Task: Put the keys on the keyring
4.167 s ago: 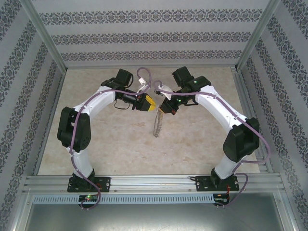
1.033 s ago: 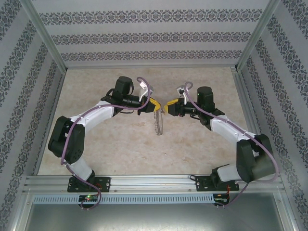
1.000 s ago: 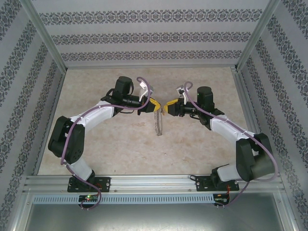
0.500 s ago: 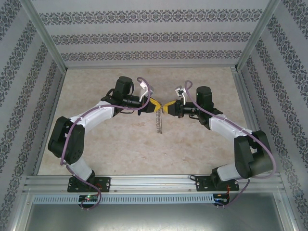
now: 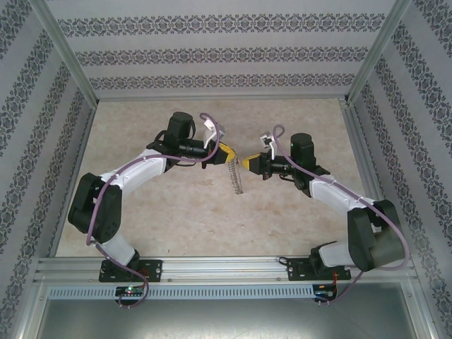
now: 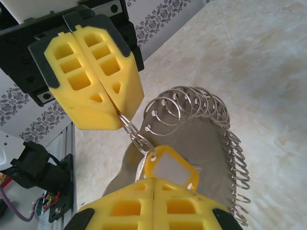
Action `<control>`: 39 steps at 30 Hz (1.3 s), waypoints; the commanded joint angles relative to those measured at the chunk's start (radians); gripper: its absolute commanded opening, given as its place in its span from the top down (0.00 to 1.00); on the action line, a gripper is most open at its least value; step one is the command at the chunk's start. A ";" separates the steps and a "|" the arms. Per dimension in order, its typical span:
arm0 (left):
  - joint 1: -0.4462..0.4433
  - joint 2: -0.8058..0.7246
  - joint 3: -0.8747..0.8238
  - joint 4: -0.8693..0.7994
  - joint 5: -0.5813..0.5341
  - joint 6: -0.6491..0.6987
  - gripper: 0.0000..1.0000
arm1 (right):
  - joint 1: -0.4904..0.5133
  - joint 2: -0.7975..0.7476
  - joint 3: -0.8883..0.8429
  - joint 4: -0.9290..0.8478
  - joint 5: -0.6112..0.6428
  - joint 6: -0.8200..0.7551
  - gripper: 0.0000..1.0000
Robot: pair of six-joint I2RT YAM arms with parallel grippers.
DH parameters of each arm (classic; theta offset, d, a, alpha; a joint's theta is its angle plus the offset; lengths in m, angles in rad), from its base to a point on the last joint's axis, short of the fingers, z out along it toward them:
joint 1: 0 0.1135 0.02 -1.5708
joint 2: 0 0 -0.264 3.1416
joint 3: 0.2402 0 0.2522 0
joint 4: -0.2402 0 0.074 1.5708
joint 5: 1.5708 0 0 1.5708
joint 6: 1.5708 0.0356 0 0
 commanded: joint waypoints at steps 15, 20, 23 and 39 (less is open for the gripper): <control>-0.009 -0.044 0.016 0.011 0.031 0.007 1.00 | 0.023 0.049 0.043 0.067 -0.025 0.025 0.54; -0.010 -0.047 0.020 0.009 0.032 0.008 1.00 | 0.041 0.087 0.054 0.077 -0.014 0.026 0.54; -0.009 -0.045 0.018 0.007 0.032 0.008 1.00 | 0.051 0.107 0.069 0.075 -0.010 0.028 0.56; -0.009 -0.046 0.002 0.039 0.006 -0.004 1.00 | 0.058 0.033 0.059 -0.133 0.139 -0.067 0.91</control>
